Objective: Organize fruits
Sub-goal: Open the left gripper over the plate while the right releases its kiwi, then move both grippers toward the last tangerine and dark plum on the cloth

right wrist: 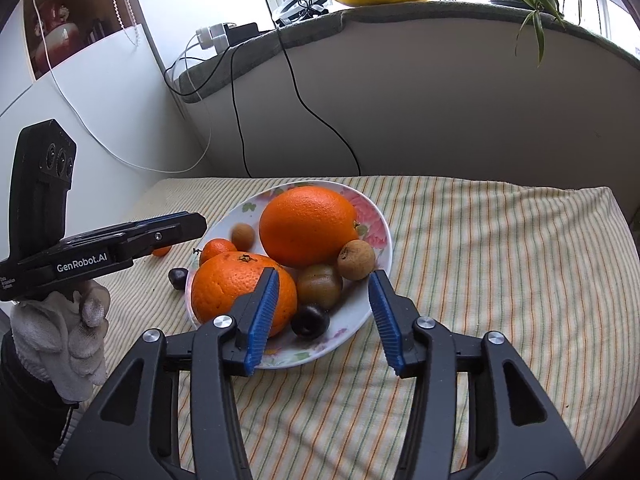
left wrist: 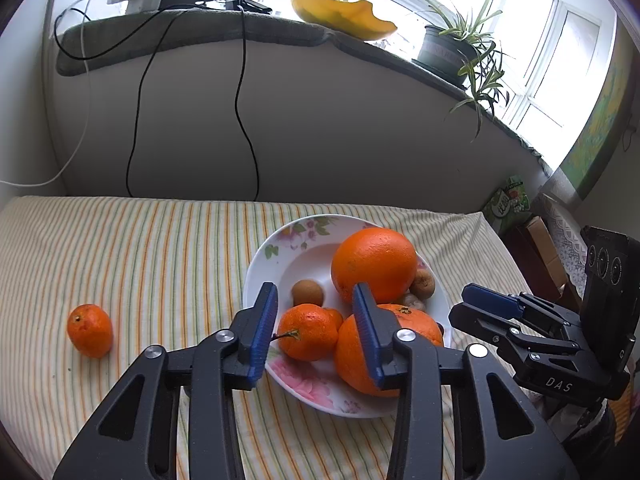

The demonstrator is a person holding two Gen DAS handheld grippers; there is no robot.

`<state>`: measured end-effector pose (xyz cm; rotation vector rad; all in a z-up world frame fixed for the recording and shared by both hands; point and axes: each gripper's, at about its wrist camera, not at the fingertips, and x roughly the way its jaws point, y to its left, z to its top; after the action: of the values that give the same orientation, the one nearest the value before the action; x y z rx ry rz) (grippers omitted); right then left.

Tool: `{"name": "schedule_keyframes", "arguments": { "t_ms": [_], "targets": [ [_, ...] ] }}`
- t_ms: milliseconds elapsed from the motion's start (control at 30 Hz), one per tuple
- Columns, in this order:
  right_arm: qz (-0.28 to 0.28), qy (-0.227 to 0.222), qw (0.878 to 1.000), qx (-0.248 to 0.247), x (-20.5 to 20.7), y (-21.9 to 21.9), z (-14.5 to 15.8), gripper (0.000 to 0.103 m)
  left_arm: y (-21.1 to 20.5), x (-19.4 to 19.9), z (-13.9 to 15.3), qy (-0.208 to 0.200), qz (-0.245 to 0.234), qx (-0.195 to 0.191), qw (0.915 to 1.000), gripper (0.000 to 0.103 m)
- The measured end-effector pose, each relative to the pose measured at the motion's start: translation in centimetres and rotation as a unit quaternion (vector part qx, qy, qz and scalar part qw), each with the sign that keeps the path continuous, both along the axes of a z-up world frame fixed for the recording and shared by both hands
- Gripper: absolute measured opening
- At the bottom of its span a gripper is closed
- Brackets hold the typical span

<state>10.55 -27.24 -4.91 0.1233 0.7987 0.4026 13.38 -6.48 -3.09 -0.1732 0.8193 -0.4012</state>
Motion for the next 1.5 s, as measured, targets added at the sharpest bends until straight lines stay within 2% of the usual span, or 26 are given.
{"name": "schedule_keyframes", "arguments": {
  "t_ms": [200,267,533,600,667,1167,1500],
  "targets": [
    [0.0,-0.002,1.0,-0.003,-0.3,0.1,0.2,0.05,0.0,-0.3,0.2,-0.004,-0.001,0.002,1.0,0.044],
    [-0.003,-0.007,1.0,-0.005,-0.5,0.2,0.4,0.062,0.0,-0.5,0.3,-0.006,-0.001,0.002,1.0,0.049],
    [0.001,-0.009,1.0,-0.011,-0.9,0.6,0.8,0.063,0.4,-1.0,0.8,-0.013,0.005,0.002,0.9999,0.062],
    [0.001,-0.008,1.0,-0.013,-1.0,0.8,0.9,0.067,0.5,-1.2,0.9,-0.015,0.007,0.003,0.9999,0.067],
    [-0.001,-0.013,1.0,-0.012,-1.2,0.9,1.1,0.079,0.7,-1.4,1.1,-0.017,0.008,0.004,0.9998,0.068],
    [0.024,-0.024,0.999,-0.021,-2.5,3.2,2.0,0.08,2.7,-2.9,1.7,-0.031,0.029,0.009,0.9991,0.068],
    [0.052,-0.032,0.998,-0.02,-3.3,5.6,2.6,0.08,5.5,-3.8,1.8,-0.035,0.051,0.003,0.998,0.068]
  ]
}}
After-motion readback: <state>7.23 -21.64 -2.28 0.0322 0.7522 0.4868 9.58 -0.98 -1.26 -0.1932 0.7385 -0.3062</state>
